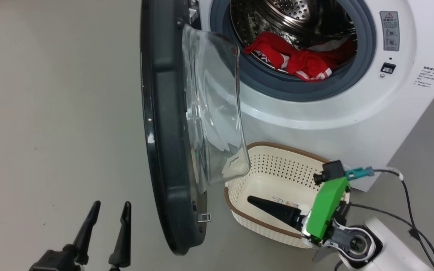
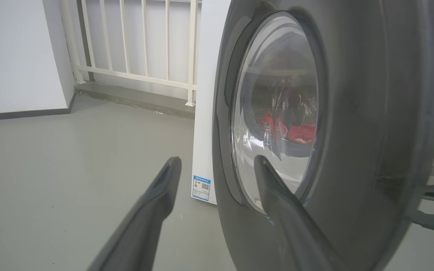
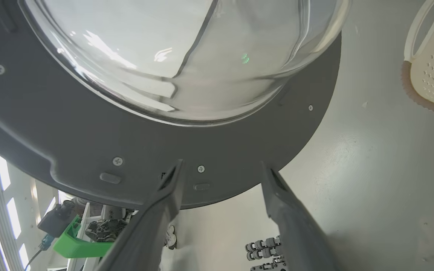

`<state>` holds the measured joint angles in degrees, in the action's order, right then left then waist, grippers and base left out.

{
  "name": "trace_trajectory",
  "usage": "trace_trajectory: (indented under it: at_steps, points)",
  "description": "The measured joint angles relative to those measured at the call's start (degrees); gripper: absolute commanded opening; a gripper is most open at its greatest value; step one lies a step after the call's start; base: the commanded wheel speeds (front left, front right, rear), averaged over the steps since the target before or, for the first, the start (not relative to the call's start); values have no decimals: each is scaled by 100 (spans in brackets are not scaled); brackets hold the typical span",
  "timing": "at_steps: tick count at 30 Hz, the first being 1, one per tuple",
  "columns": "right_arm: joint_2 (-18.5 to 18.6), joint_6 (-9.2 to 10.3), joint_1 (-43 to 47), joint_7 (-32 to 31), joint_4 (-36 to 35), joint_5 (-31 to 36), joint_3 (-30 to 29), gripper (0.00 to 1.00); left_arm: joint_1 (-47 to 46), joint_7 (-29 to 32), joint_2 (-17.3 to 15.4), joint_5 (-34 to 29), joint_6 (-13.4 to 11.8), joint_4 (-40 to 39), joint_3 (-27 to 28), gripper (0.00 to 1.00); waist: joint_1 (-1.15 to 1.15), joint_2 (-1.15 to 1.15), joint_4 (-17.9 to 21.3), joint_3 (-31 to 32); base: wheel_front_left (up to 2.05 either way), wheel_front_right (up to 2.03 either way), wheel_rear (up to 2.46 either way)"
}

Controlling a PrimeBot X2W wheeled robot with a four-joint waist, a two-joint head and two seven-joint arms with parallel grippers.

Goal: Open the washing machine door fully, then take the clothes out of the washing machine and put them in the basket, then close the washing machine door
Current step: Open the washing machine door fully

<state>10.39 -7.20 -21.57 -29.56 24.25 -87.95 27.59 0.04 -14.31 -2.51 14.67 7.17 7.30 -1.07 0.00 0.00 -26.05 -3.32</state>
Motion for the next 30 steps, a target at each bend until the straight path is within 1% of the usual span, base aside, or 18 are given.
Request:
trace_trajectory:
  at_steps: [5,14,20,30]
  points:
    - [131,0,194,499,-86,286,-20,100,1,0,4,0,0,1,66,100,0,0,65,-7,0,0,0]
    - [439,0,471,1738,-222,881,177,100,7,0,11,-4,0,29,137,100,0,0,122,-9,0,0,0]
    - [464,0,678,2465,-324,753,147,100,10,0,13,-4,0,57,163,100,0,0,117,25,0,0,0]
    - [543,0,910,3248,-404,625,170,100,15,0,13,-4,0,57,171,100,0,0,104,68,0,0,0]
